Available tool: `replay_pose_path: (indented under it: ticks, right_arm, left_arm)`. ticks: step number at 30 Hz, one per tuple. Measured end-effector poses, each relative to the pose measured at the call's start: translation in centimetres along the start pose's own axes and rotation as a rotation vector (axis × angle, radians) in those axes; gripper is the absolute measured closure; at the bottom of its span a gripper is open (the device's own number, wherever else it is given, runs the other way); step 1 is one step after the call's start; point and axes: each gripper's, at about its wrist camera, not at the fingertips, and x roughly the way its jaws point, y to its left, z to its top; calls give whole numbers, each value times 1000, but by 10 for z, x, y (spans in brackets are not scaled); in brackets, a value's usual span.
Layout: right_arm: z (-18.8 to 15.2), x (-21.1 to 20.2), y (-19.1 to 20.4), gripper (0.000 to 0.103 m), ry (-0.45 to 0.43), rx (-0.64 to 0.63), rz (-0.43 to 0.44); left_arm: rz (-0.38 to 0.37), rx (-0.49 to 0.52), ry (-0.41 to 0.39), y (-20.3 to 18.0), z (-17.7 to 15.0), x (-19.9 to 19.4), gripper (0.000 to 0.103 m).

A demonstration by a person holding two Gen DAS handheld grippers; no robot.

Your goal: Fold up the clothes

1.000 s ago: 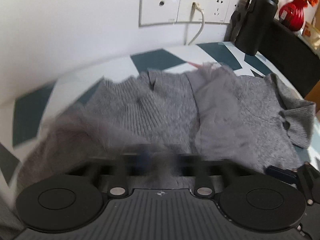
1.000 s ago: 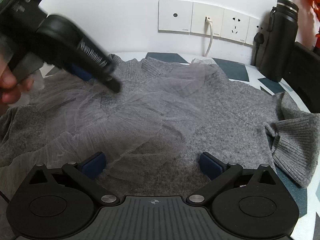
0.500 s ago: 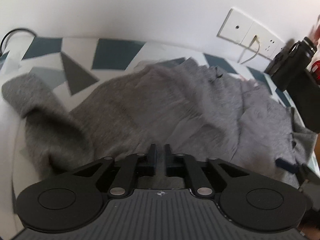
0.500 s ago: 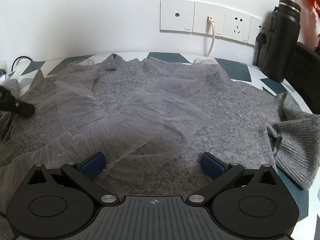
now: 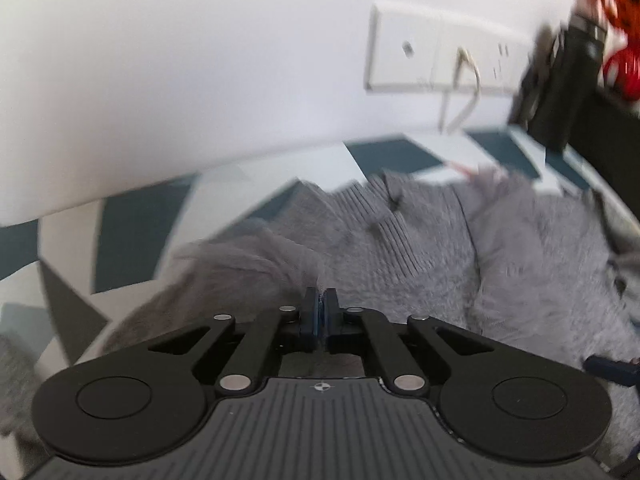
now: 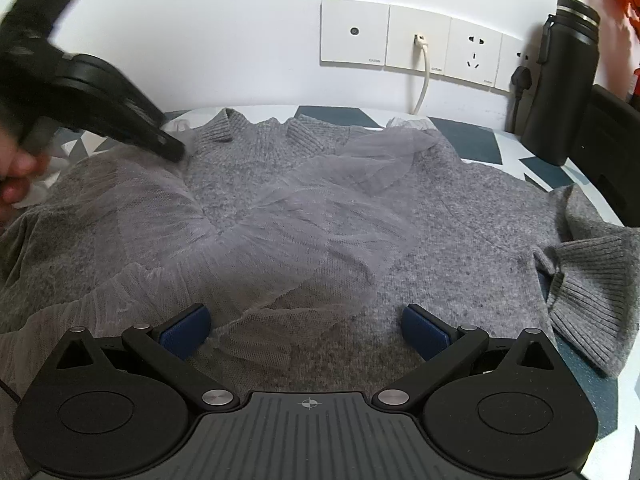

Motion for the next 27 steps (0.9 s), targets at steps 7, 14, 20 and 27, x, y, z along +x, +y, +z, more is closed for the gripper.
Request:
replay_pose_path:
  ticks: [7, 14, 20, 27]
  right_arm:
    - [0, 0, 0, 1, 0, -1, 2]
    - [2, 1, 2, 1, 6, 2, -3]
    - [2, 0, 2, 1, 10, -2, -2]
    - [2, 1, 2, 1, 11, -5, 2]
  left_arm:
    - [110, -446, -14, 81, -50, -47, 103]
    - [12, -366, -74, 69, -10, -36, 46]
    - [-74, -390, 13, 47, 28, 23, 46]
    - [-45, -558, -51, 62, -4, 3, 103]
